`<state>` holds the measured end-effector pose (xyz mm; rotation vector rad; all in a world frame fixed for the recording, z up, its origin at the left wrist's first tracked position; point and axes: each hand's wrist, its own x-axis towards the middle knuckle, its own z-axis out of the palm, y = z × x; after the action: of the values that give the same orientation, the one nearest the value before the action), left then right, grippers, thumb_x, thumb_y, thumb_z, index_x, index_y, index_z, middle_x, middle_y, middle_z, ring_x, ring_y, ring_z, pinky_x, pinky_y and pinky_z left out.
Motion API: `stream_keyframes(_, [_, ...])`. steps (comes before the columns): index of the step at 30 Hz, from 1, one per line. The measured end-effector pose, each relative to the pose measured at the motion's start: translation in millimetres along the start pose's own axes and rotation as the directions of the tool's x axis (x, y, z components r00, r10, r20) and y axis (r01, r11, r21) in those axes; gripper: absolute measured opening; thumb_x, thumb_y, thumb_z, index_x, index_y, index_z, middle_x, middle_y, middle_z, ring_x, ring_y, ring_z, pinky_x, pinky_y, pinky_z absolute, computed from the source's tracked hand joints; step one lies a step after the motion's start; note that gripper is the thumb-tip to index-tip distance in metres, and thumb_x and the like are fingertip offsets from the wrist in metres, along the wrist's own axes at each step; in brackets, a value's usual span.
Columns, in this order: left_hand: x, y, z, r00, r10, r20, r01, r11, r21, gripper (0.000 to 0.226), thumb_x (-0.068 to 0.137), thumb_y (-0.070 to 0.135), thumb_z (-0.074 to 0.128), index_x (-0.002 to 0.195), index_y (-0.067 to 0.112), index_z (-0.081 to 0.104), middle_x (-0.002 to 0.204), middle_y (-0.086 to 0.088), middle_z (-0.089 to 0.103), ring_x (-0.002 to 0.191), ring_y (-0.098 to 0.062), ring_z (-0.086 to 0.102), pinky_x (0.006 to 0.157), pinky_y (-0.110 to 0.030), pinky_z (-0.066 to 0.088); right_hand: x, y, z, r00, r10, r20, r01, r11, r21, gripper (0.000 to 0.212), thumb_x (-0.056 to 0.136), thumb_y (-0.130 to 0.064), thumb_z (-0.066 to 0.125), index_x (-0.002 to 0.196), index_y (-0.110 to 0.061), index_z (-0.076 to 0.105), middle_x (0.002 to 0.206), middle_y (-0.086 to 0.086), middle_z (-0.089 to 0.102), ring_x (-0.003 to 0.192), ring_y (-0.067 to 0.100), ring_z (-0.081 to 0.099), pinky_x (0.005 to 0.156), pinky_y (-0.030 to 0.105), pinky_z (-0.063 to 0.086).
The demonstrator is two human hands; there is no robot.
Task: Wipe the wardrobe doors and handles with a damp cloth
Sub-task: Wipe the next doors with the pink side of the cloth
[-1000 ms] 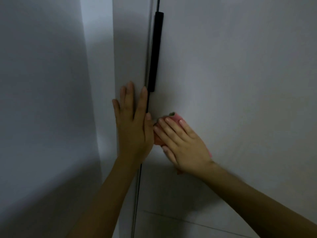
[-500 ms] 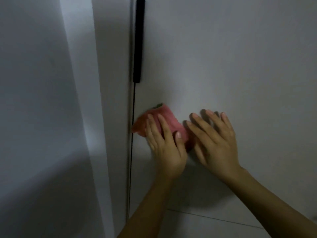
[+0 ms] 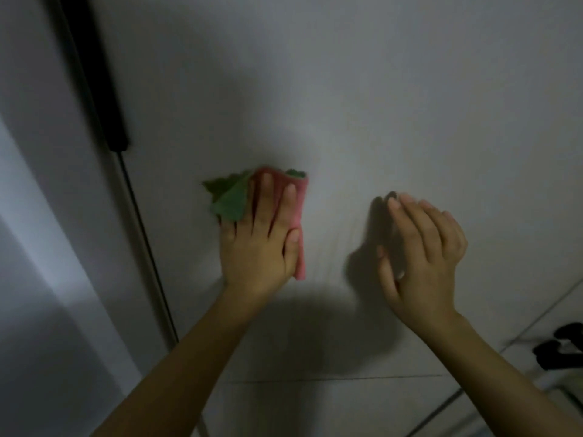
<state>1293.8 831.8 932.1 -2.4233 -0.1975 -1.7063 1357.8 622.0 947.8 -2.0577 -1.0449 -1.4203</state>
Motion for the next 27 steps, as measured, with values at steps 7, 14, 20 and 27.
stream_keyframes(7, [44.7,44.6,3.6,0.995,0.097,-0.016,-0.097,0.995,-0.037,0.062,0.096,0.032,0.036,0.151,0.011,0.018,0.153,-0.017,0.021,0.142,-0.034,0.009,0.117,-0.046,0.002,19.2,19.6,-5.6,0.983,0.141,-0.116,-0.136,0.989,0.05,0.061,0.081,-0.011,0.054,0.138,-0.007,0.034,0.141,0.005,0.036,0.133,0.027,0.029,0.108,0.054,0.025])
stream_keyframes(14, [25.6,58.6,10.3,0.981,0.188,0.049,-0.186,0.981,-0.055,0.064,0.096,0.035,0.035,0.153,0.02,0.01,0.16,-0.011,-0.001,0.122,-0.036,0.047,0.095,-0.047,0.03,3.6,49.0,-21.8,0.981,0.155,-0.113,-0.153,0.988,0.029,0.056,0.081,-0.011,0.054,0.136,-0.008,0.04,0.139,0.013,0.047,0.133,0.028,0.033,0.107,0.055,0.026])
stream_keyframes(20, [35.8,123.1,33.5,0.988,0.153,0.012,-0.152,0.986,-0.071,0.065,0.095,0.034,0.035,0.152,0.014,0.013,0.155,-0.016,0.009,0.139,-0.034,0.013,0.115,-0.044,0.009,1.5,92.2,-31.5,0.978,0.177,-0.111,-0.175,0.984,0.031,0.054,0.083,-0.013,0.052,0.136,-0.005,0.042,0.143,0.013,0.043,0.134,0.028,0.031,0.109,0.054,0.024])
stream_keyframes(27, [17.9,141.3,40.8,0.975,0.222,-0.016,-0.222,0.971,-0.084,0.049,0.092,0.036,0.047,0.138,0.02,0.04,0.152,-0.018,0.023,0.112,-0.036,0.045,0.099,-0.045,0.034,-3.3,141.0,-51.6,0.99,0.124,-0.071,-0.119,0.99,0.077,0.053,0.086,-0.018,0.049,0.137,-0.007,0.041,0.143,0.014,0.043,0.135,0.028,0.03,0.11,0.052,0.023])
